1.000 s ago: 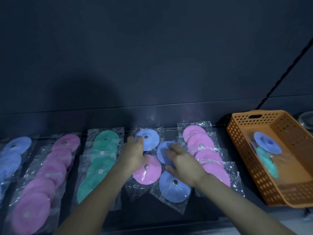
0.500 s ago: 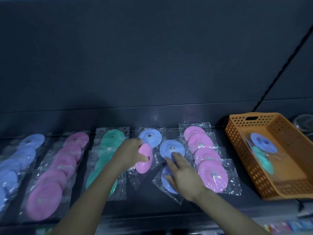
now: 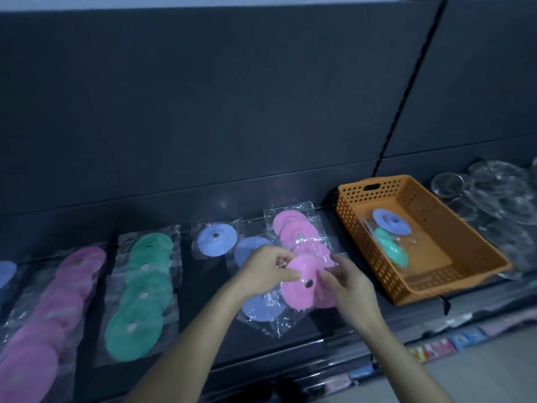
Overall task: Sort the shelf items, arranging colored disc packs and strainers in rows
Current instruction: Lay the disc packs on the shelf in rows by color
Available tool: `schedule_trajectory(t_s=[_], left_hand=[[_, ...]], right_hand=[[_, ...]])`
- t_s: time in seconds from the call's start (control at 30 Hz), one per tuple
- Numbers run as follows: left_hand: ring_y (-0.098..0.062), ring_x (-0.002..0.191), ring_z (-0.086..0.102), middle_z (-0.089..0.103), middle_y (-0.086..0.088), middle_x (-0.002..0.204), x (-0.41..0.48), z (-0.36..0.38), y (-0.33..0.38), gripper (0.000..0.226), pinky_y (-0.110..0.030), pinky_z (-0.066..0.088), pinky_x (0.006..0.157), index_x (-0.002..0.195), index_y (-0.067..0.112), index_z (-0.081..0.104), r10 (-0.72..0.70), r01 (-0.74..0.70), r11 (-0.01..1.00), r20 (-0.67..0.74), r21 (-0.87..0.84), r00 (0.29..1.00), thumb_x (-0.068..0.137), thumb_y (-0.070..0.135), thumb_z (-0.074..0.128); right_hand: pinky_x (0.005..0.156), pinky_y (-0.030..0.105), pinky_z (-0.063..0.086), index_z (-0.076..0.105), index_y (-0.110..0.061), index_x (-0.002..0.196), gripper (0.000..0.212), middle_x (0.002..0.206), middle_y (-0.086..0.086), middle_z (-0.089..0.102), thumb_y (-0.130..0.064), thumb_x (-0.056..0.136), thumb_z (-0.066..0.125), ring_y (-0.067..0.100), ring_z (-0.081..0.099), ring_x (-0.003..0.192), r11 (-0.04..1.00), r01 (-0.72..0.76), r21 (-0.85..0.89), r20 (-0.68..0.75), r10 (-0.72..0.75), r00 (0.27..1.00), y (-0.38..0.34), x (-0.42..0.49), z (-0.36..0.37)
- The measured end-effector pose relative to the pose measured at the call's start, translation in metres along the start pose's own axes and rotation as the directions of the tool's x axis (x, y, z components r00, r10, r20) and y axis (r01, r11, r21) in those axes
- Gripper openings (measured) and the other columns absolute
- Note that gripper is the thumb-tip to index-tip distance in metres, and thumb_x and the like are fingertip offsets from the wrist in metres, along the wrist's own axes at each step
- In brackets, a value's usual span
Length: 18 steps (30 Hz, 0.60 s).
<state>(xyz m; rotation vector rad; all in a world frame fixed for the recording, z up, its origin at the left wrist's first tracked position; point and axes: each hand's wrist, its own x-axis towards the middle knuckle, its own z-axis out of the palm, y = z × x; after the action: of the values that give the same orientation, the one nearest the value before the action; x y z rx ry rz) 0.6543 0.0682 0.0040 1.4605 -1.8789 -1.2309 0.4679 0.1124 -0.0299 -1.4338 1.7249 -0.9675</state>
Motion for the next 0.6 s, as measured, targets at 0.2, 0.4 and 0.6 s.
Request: schedule_trajectory(t_s=[0.2,0.4,0.6], left_hand=[[-0.005,0.078,0.061,0.066,0.003,0.087,0.026,0.044,-0.003,0.032,-0.007,0.046,0.066,0.111,0.015,0.066,-0.013,0.012,1.000,-0.063,-0.015,0.998,0.083,0.002,0.065],[-0.010,0.089,0.063,0.067,-0.002,0.097,0.023,0.046,-0.014,0.027,-0.001,0.044,0.074,0.111,0.007,0.067,0.076,-0.060,0.993,-0.173,0.098,0.982,0.086,-0.001,0.061],[-0.007,0.086,0.063,0.067,0.006,0.090,0.017,0.028,-0.027,0.019,0.000,0.042,0.075,0.101,0.006,0.070,0.062,-0.039,0.996,-0.309,0.080,0.949,0.086,-0.001,0.061]], right_hand=[[0.071,0.024,0.039,0.058,-0.007,0.116,0.033,0.090,0.004,0.063,-0.006,0.084,0.064,0.027,0.062,0.091,0.966,-0.058,-0.254,-0.115,0.030,0.993,0.034,-0.002,-0.030],[0.107,0.046,0.036,0.053,-0.015,0.133,0.057,0.137,0.022,0.044,-0.031,0.081,0.070,0.039,0.040,0.128,0.820,0.249,-0.515,0.100,-0.231,0.968,0.046,-0.011,-0.028],[0.116,0.042,0.020,0.046,-0.026,0.138,0.064,0.150,0.015,0.031,-0.047,0.080,0.064,0.032,0.023,0.141,0.736,0.334,-0.589,0.313,-0.173,0.934,0.045,-0.010,-0.015]])
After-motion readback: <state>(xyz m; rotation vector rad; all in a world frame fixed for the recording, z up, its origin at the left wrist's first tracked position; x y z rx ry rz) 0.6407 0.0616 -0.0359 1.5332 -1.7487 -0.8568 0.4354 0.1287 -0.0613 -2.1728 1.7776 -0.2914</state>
